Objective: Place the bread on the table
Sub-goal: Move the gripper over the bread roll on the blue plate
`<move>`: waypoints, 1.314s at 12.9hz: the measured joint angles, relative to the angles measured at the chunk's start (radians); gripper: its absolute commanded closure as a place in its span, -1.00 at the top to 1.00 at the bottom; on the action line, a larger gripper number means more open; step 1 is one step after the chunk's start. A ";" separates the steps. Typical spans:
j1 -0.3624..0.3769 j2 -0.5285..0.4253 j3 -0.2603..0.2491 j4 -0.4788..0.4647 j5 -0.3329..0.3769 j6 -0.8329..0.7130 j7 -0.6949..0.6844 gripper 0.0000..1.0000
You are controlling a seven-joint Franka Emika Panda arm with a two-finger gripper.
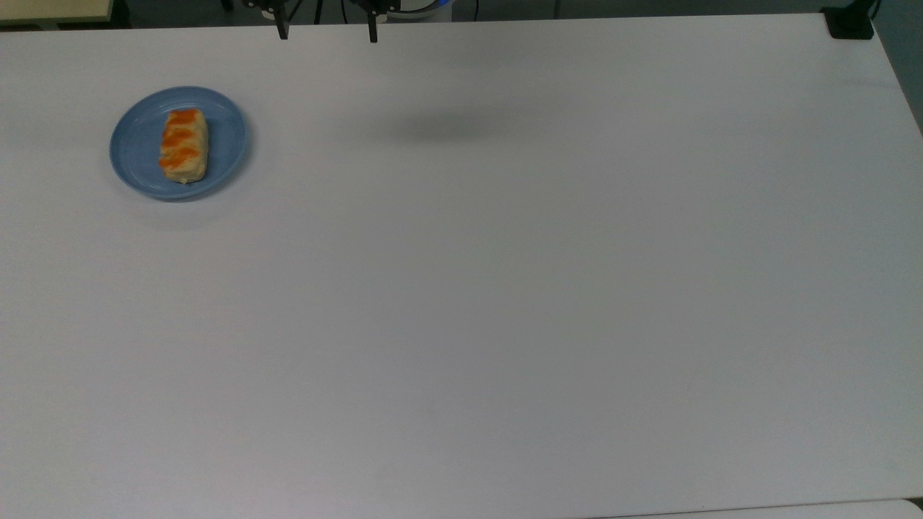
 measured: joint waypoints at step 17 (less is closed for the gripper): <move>-0.313 0.047 -0.019 -0.003 -0.038 0.001 -0.277 1.00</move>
